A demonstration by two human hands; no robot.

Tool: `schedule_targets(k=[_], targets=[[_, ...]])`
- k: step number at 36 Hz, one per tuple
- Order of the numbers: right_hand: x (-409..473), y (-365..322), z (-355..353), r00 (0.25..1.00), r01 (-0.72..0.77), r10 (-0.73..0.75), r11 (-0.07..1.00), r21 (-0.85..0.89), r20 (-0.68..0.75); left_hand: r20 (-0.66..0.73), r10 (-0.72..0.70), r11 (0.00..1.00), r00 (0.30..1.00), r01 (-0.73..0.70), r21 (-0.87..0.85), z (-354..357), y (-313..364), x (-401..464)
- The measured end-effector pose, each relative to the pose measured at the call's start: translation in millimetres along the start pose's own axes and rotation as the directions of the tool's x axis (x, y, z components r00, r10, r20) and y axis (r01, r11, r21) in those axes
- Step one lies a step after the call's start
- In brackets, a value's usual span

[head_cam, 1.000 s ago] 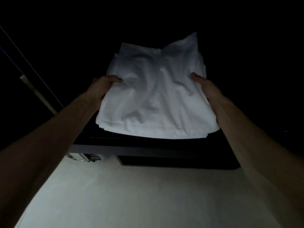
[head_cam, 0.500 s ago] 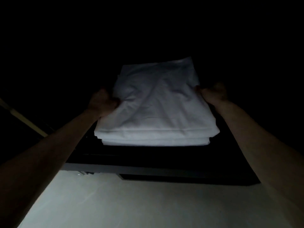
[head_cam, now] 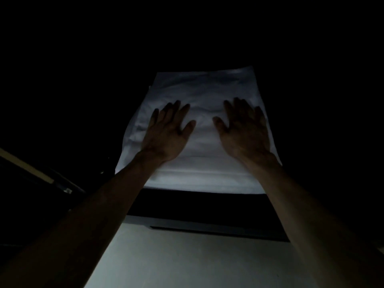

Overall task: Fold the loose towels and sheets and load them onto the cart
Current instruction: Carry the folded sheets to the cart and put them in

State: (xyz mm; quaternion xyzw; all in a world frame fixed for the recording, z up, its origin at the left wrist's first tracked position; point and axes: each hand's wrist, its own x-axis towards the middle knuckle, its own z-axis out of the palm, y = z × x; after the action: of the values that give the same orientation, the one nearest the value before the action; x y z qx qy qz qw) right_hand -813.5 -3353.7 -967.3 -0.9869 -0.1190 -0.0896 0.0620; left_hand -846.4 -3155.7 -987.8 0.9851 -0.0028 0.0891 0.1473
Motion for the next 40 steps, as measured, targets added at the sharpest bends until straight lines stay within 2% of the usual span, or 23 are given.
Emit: schedule_targets(k=[6,12,14,17,23,26,29,32,34,37,40], targets=[[-5.3,2.1,-4.5,0.999,-0.016,0.016,1.0,0.001,0.049,0.035,-0.043,0.999,0.998,0.042,0.032,-2.6,-15.0,-5.8],[-14.6,11.4,-11.8,0.995,-0.039,0.038,0.999,0.009,0.089,0.156,-0.07,0.994,0.985,0.057,0.089,-9.7,-34.3,-18.3],[-19.7,14.6,-13.9,0.993,-0.066,0.064,0.998,0.019,0.1,0.17,-0.111,0.993,0.979,0.105,0.047,-11.4,-39.7,-23.7],[-26.7,18.4,-18.6,0.985,-0.076,0.069,0.996,0.04,0.16,0.208,-0.134,0.991,0.969,0.135,0.01,-15.7,-43.9,-30.8],[-50.5,21.2,-35.9,0.961,-0.098,0.076,0.993,0.069,0.265,0.288,-0.179,0.984,0.941,0.173,0.049,-29.7,-42.4,-51.2],[-54.1,21.9,-60.2,0.898,-0.125,0.069,0.987,0.1,0.435,0.426,-0.185,0.982,0.885,0.182,0.048,-56.1,-38.4,-71.7],[-52.6,12.3,-107.0,0.777,-0.28,0.128,0.947,0.156,0.616,0.569,-0.173,0.972,0.804,0.234,-0.034,-103.5,-26.9,-94.4],[-61.5,-10.4,-160.8,0.677,-0.419,0.157,0.885,0.201,0.719,0.593,-0.231,0.909,0.772,0.388,-0.151,-161.8,-16.2,-110.8],[-72.8,-30.4,-200.9,0.641,-0.479,0.165,0.849,0.223,0.749,0.605,-0.241,0.851,0.759,0.464,-0.244,-205.2,-3.7,-120.8],[-96.8,-56.8,-254.0,0.618,-0.519,0.156,0.817,0.251,0.771,0.61,-0.252,0.796,0.752,0.519,-0.311,-264.0,19.2,-140.9],[-123.3,-77.8,-314.0,0.565,-0.549,0.145,0.801,0.238,0.812,0.613,-0.294,0.767,0.733,0.564,-0.307,-325.8,43.9,-166.8]])
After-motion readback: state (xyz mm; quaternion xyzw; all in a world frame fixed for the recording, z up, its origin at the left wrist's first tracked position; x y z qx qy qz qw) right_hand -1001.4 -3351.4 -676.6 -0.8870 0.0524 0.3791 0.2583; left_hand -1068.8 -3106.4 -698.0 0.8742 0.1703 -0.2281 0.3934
